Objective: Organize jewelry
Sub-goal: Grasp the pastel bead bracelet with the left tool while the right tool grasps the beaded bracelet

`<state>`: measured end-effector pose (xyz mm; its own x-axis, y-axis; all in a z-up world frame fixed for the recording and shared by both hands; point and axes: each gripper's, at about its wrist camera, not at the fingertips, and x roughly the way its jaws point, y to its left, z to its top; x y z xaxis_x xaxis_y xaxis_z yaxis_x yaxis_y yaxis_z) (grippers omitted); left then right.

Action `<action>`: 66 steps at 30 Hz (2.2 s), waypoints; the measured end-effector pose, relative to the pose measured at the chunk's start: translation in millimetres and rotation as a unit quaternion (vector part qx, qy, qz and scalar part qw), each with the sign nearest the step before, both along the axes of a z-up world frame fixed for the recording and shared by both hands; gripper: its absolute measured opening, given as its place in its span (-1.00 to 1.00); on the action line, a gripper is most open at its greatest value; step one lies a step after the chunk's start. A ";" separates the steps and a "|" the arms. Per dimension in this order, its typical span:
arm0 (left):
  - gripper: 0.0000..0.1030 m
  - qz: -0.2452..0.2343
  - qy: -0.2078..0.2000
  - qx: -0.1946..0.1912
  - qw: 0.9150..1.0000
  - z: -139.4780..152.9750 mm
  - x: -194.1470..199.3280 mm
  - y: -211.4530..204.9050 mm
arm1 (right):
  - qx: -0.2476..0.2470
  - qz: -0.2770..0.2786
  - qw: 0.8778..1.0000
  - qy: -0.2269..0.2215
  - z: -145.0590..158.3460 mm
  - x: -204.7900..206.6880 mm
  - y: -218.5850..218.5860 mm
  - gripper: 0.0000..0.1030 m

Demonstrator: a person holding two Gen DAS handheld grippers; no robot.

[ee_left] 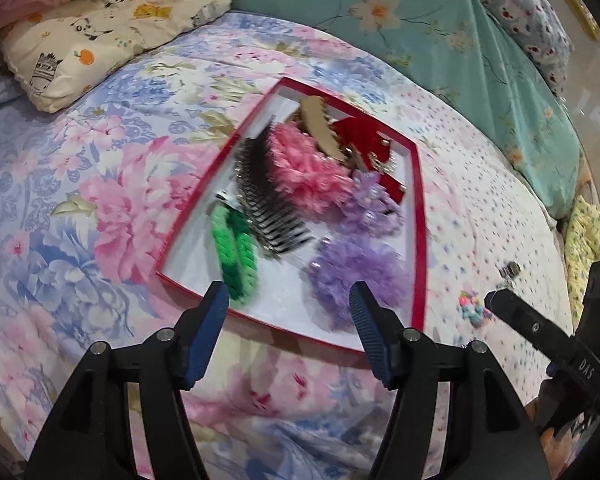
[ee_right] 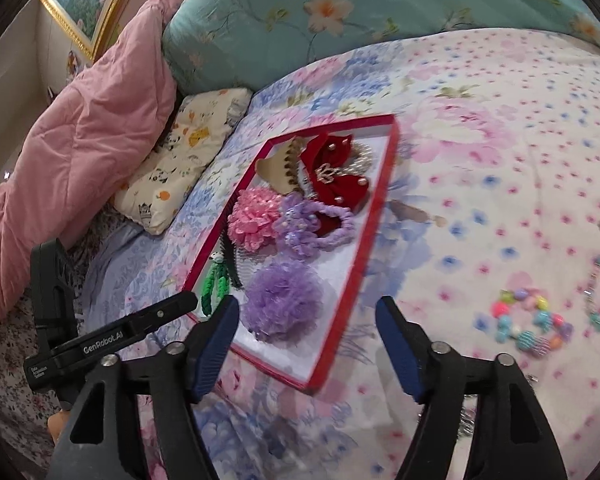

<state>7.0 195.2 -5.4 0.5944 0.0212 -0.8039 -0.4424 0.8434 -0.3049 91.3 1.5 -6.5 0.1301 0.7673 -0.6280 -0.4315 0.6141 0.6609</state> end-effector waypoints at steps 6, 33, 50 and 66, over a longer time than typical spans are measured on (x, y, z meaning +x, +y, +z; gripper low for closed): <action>0.21 -0.018 0.001 -0.006 1.000 7.0 -1.8 -27.7 | -0.003 -0.036 0.999 0.005 0.9 0.3 -41.3 0.53; 0.21 -0.127 0.033 0.011 0.991 2.5 15.1 -153.9 | -0.112 -0.180 0.977 -0.014 -21.5 6.0 -188.4 0.53; 0.21 -0.195 0.049 0.020 0.979 -22.9 71.3 -187.3 | -0.186 -0.140 0.972 -0.018 -66.4 66.1 -155.9 0.01; 0.34 -0.239 0.066 0.010 0.969 -45.6 134.6 -217.3 | -0.197 -0.136 0.970 -0.047 -66.2 80.7 -159.1 -0.86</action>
